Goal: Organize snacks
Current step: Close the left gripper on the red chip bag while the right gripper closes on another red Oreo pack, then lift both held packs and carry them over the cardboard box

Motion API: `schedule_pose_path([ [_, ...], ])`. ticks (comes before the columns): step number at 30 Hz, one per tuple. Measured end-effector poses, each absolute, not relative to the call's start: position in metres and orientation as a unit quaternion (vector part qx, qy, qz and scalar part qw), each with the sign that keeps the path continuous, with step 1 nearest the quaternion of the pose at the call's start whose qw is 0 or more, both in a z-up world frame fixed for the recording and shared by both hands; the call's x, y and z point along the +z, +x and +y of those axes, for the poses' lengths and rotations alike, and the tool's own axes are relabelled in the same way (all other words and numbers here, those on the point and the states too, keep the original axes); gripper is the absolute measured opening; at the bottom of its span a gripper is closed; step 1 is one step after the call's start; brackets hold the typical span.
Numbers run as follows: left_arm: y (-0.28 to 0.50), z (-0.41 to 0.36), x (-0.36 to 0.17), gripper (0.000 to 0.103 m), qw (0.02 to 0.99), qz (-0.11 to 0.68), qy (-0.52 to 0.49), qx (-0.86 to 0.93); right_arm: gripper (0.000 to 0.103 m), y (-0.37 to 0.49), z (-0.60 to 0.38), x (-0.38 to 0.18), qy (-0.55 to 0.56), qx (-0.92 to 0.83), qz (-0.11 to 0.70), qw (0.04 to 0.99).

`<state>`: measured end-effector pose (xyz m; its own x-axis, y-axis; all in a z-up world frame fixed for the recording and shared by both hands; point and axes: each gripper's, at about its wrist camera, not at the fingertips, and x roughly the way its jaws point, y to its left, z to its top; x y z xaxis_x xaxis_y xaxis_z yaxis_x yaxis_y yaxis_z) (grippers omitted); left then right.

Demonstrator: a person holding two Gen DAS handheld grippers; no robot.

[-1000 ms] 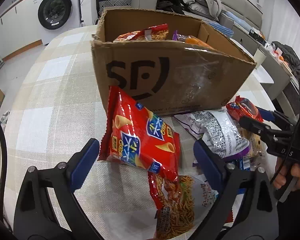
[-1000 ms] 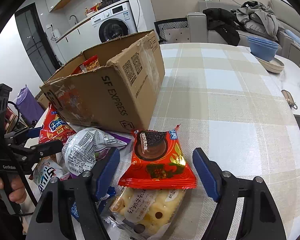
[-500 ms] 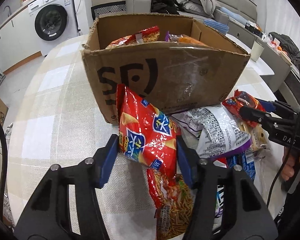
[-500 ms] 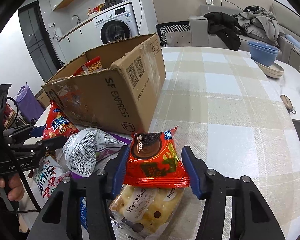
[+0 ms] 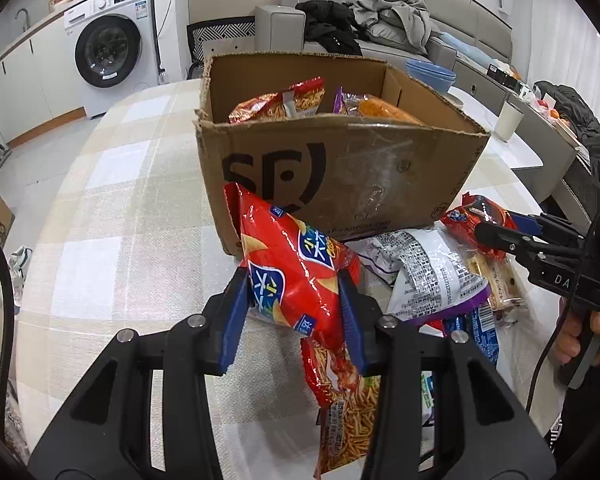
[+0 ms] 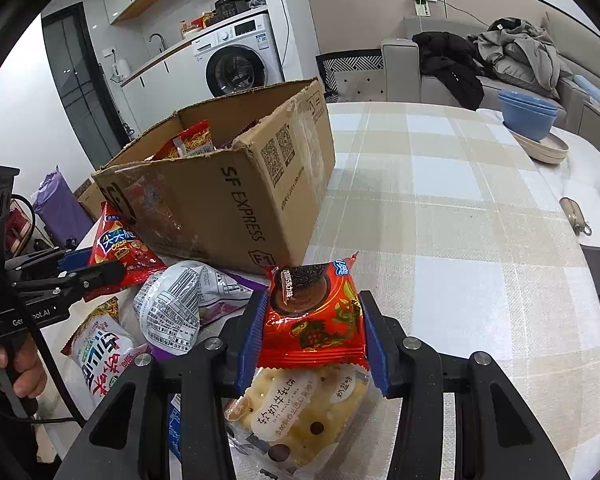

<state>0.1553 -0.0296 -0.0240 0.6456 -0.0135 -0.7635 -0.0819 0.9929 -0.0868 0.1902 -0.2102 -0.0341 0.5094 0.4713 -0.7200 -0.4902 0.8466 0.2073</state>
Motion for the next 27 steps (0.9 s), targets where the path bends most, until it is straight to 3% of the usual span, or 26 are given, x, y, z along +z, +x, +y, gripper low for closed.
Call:
schedule_pose_path([
  [27,0.078,0.002,0.046,0.039,0.936,0.341,-0.084,0.016,0.046,0.167,-0.222,0.018,0.019,0.298,0.336,0.893],
])
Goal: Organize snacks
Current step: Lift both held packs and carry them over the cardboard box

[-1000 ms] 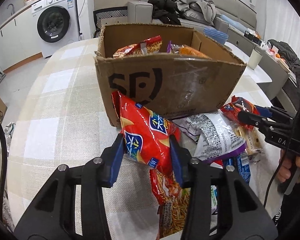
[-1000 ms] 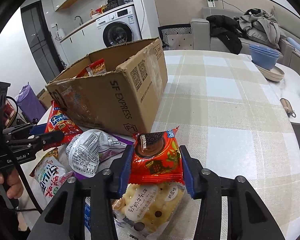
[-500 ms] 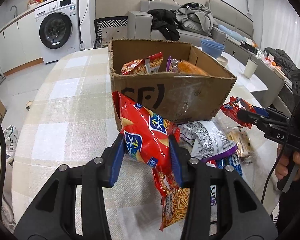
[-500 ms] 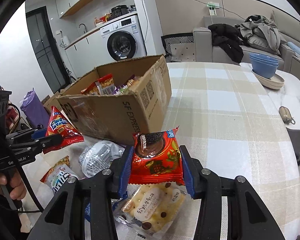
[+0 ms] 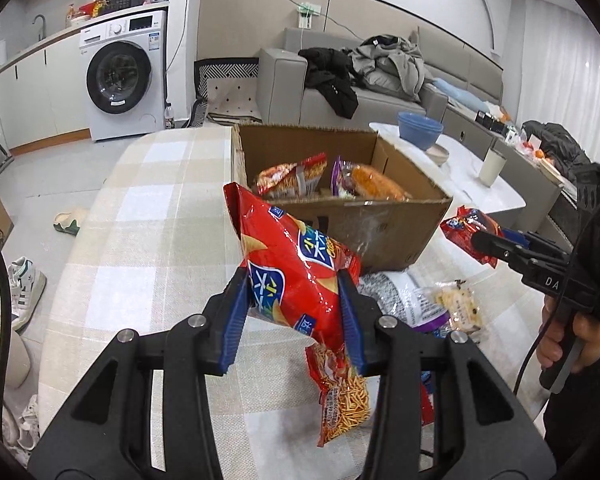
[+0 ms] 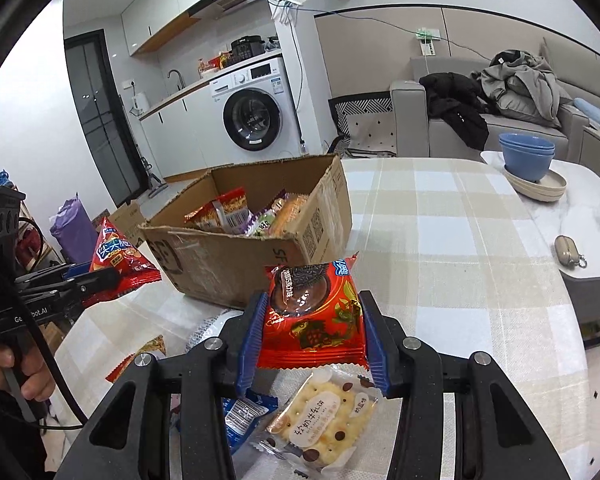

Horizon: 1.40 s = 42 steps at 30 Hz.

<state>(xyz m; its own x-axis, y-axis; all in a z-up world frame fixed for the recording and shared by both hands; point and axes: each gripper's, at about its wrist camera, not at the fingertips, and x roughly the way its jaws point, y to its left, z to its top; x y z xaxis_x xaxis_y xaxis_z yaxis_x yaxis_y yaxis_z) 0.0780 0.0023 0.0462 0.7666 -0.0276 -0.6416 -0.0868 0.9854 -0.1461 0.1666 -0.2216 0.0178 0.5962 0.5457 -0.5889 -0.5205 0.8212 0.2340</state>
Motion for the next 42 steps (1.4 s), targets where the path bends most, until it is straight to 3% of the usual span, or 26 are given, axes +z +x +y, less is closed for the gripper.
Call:
schedule_pose_path([
  [20,0.059,0.025,0.097,0.039,0.949,0.303,-0.089,0.017,0.046,0.163,-0.224,0.041,0.05,0.3,0.289,0.908],
  [42,0.115,0.034,0.119,0.039,0.952,0.295,-0.084,0.013,0.046,0.178,-0.172,0.064,0.007,0.331,0.278,0.902],
])
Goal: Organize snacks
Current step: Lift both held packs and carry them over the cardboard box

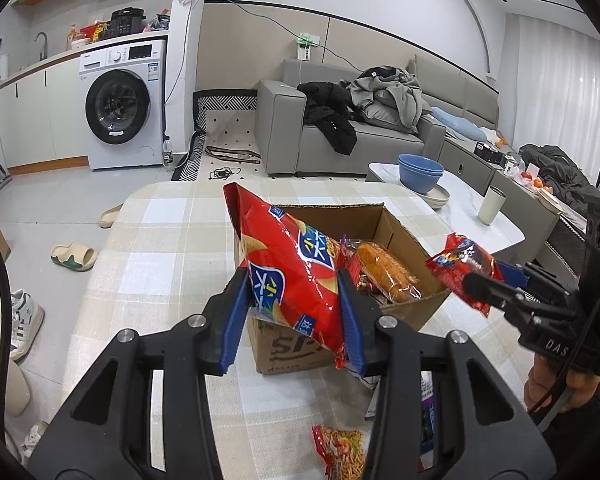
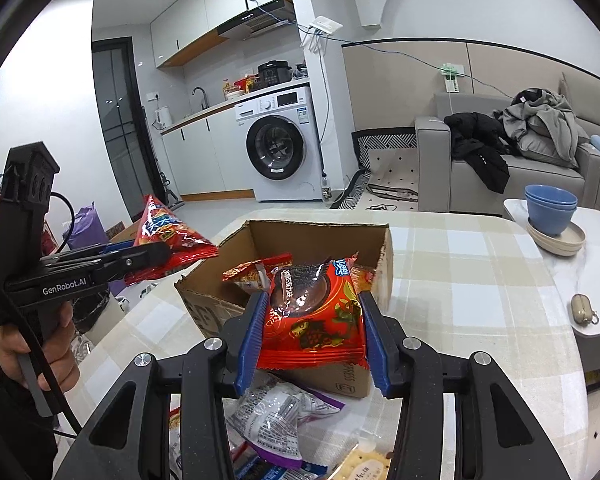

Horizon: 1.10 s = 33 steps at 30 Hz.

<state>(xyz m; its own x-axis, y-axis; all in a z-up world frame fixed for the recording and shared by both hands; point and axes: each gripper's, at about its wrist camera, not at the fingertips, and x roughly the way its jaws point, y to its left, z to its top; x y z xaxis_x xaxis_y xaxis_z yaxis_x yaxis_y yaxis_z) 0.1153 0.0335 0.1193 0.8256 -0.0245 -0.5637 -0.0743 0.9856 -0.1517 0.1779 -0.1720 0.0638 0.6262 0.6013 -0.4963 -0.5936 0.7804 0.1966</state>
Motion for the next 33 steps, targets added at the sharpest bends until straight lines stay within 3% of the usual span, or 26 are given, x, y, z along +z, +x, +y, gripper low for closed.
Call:
schedule_pose_path([
  [33,0.241,-0.003,0.09,0.039,0.946,0.321,-0.037,0.001,0.046,0.22,-0.123,0.042,-0.045,0.336,0.314,0.887],
])
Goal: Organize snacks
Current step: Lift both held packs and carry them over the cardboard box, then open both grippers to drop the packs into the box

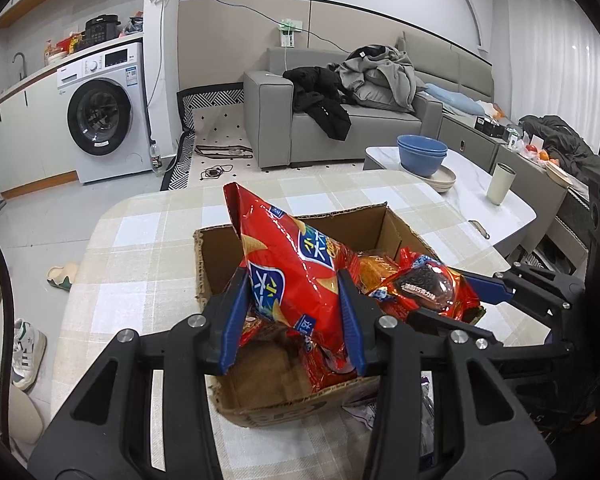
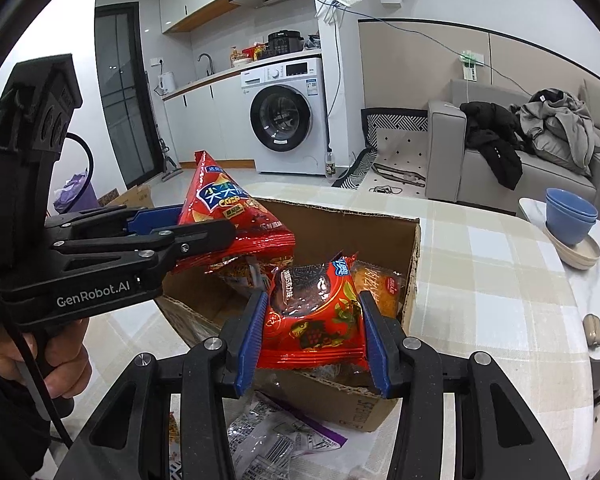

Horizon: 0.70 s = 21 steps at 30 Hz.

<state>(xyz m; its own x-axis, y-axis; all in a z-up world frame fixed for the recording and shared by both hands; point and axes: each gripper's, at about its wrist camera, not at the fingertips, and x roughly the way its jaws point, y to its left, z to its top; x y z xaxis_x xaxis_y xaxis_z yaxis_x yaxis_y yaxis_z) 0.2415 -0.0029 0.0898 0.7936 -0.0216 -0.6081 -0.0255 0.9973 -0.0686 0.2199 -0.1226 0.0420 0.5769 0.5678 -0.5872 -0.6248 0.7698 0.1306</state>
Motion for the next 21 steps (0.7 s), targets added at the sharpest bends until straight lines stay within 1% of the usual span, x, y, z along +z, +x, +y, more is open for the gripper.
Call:
schedule_pose_path([
  [19,0.278,-0.024,0.058,0.04,0.936,0.352,-0.024,-0.002,0.046,0.238,-0.119,0.033,-0.068,0.327,0.323,0.886],
  [21,0.278,-0.021,0.056,0.04,0.935,0.353,-0.032,0.002,0.051,0.237,-0.119,0.035,-0.067,0.327,0.32,0.887],
])
